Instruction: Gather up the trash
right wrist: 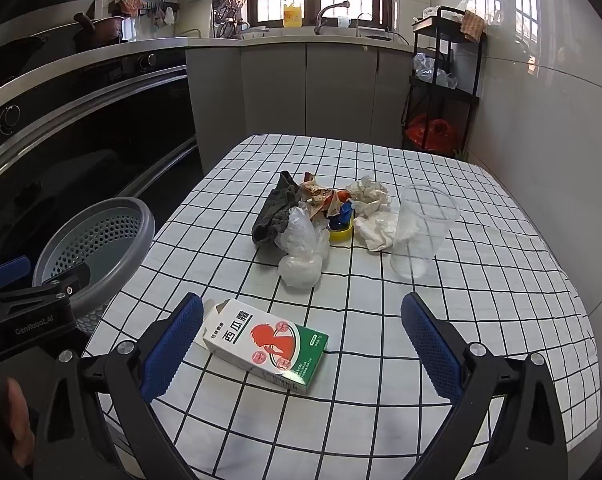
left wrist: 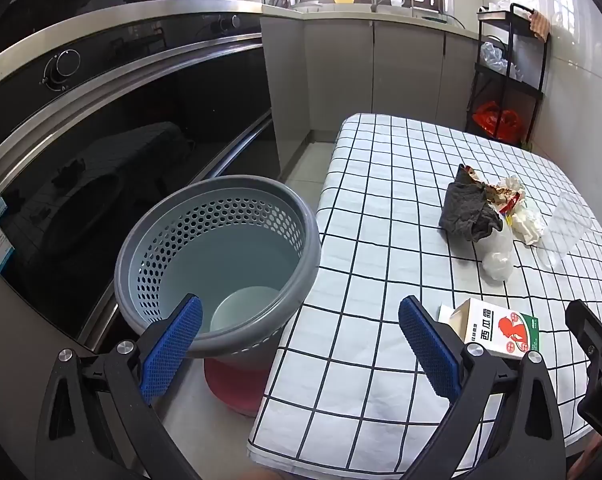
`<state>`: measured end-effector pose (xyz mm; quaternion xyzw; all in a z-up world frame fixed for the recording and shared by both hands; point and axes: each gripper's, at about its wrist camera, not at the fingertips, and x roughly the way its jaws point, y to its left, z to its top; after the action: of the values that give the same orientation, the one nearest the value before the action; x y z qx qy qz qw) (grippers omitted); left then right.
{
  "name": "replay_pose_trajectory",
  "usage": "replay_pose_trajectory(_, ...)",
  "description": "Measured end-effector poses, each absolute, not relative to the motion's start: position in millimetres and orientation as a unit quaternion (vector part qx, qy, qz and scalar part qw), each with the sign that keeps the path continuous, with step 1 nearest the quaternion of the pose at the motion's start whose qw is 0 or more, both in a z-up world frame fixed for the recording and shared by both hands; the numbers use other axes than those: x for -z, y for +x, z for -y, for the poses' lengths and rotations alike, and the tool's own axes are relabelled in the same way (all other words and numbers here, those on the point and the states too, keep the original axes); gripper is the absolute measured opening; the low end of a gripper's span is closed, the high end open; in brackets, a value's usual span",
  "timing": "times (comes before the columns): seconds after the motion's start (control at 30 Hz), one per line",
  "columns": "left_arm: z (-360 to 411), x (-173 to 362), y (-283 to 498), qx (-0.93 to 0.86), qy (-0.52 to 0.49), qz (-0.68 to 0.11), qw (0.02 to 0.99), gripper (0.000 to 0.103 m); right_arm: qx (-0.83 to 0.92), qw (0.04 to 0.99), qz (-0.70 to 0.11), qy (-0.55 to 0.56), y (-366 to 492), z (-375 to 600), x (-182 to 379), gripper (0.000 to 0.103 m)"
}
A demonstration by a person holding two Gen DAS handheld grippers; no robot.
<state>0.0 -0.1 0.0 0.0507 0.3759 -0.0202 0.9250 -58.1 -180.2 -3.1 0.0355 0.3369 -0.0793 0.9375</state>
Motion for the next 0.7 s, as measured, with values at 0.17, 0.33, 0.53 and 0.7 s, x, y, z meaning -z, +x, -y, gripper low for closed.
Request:
replay_pose_trajectory(0.17, -0.1, 0.0, 0.0, 0.019, 0.050, -0.375, 0.925, 0.097, 0.080, 0.938, -0.337, 0.036, -58.3, 179.8, 3.0, 0.095)
replay_pose_trajectory(0.33, -0.4, -0.2, -0.1, 0.019, 0.050, -0.375, 0.925, 0.097, 0.080, 0.938, -0.337, 0.035, -58.5, 179.8, 2.6, 0.095)
replay_pose_trajectory(0.53, -0.2, 0.0, 0.0, 0.019, 0.050, -0.375, 0.925, 0.097, 0.080, 0.938, -0.336, 0.035, -59.2, 179.7, 2.0, 0.095)
replay_pose_trajectory(0.7, -0.4, 0.0, 0.1, 0.019, 0.050, -0.375, 0.925, 0.097, 0.080, 0.938, -0.336, 0.035, -58.9, 180.1, 1.5, 0.095)
